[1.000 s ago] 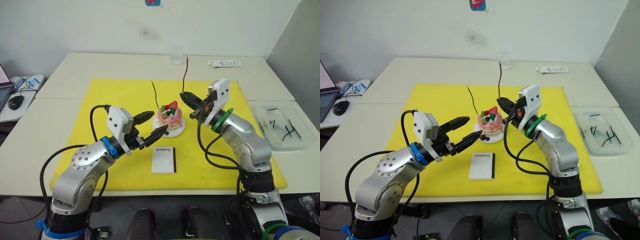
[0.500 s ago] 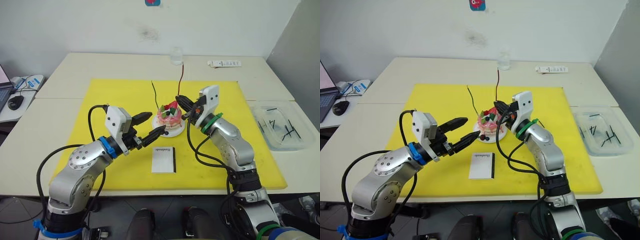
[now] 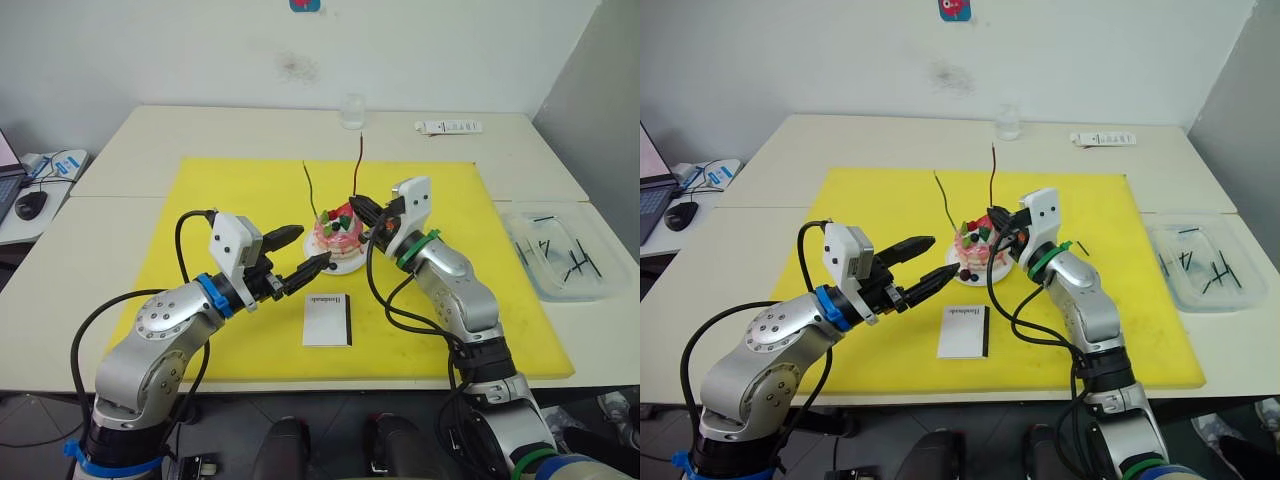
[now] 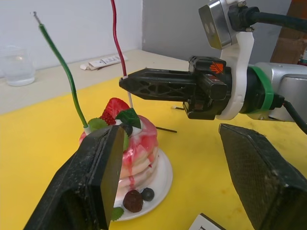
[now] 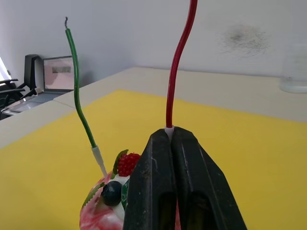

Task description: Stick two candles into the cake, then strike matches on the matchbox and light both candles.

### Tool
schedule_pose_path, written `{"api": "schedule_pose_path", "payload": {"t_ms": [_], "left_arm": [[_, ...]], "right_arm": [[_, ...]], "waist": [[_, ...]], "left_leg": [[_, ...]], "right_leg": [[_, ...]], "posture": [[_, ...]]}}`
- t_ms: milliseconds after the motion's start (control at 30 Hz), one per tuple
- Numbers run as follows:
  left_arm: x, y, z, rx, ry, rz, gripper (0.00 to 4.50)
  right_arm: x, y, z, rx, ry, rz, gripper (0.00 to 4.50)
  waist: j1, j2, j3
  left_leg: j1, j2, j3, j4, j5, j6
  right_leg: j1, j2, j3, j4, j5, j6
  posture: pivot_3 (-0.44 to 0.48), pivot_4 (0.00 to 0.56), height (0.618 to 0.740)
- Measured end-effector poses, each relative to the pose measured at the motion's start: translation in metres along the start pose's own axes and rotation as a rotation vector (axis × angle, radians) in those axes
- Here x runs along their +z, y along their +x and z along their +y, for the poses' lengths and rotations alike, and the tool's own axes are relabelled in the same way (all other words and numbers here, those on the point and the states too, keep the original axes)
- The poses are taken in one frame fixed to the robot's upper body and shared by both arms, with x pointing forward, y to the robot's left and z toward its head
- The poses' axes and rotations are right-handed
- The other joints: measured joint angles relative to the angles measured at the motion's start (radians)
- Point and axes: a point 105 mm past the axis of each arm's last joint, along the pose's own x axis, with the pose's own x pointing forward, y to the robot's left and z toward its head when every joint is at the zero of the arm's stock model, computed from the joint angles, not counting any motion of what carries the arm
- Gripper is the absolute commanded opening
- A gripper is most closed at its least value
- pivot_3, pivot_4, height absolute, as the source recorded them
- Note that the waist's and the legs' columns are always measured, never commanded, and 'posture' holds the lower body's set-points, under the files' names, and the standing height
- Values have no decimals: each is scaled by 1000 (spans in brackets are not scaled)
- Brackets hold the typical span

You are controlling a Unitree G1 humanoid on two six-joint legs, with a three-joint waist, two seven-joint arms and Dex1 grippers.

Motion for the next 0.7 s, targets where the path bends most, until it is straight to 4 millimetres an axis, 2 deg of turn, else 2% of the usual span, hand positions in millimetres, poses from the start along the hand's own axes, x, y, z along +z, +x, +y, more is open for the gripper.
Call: {"api": "schedule_pose_path", "payload": {"t_ms": [700], "left_arm": [[0,0,0,-1,0,-1,3548]], "right_arm": [[-9,-6,-5,-31,3,15,36]], "waist": [[0,0,0]], "left_leg": [[0,0,0,-1,0,0]], "right_leg": [[0,0,0,0,0,-1]], "posture": [[0,150,740]]}}
